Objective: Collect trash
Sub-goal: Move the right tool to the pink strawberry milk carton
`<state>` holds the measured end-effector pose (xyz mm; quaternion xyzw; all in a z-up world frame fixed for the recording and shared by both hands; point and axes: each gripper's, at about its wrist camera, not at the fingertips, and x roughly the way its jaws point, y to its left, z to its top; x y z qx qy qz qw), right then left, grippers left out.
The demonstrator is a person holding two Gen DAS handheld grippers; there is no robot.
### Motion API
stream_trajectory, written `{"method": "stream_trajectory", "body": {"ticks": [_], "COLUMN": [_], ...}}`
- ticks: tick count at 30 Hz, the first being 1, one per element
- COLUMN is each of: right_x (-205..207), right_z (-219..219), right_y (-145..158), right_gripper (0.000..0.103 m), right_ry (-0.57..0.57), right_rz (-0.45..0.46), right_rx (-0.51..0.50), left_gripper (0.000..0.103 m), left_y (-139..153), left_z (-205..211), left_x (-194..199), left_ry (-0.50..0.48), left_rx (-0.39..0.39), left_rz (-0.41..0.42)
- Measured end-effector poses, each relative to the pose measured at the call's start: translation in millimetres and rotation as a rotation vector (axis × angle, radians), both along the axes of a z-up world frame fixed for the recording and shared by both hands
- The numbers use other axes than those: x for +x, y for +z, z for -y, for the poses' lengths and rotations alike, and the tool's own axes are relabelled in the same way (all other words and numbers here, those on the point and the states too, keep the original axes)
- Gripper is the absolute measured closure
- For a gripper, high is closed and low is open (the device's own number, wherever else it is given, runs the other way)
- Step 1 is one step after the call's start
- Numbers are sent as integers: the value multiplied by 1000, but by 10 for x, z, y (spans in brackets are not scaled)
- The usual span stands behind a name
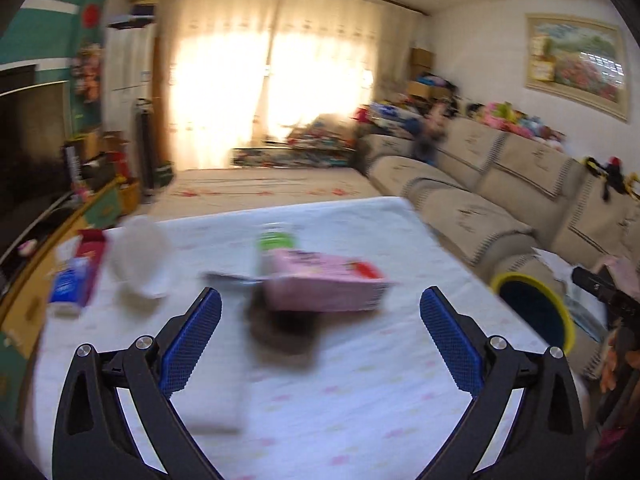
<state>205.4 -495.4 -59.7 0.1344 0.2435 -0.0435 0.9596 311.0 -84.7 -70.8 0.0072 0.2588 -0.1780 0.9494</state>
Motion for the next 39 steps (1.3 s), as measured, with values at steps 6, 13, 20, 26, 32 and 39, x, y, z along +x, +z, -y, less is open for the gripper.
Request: {"method": "stream_trajectory", "body": {"ticks": [6, 13, 20, 26, 32, 39], "right_x": [572, 1389, 1737, 1811, 1596, 1360], "right_z": [-649, -944, -1088, -1300, -1596, -1853], "right_y": [-4, -237, -440, -441, -373, -263], "right_gripper": [25, 25, 25, 25, 25, 25], "right_ry": [183, 200, 181, 243, 432, 654], "right_rz": [-52, -220, -304, -264, -210, -97], "right_rx": [-54, -148, -216, -208, -190, -178], "left_gripper": [5, 5, 5, 5, 5, 5], "left_y": [-122, -170, -160, -183, -183, -186], "left_z": [-948, -1103, -889, -874, -889, -883], "left_x": [46, 50, 22, 47, 52, 56], "left_ry": [210, 262, 225, 225, 237, 247], "left_rx": [-103, -85, -27, -12, -17, -18], "left_rz": [0, 27, 38, 32, 24, 18]}}
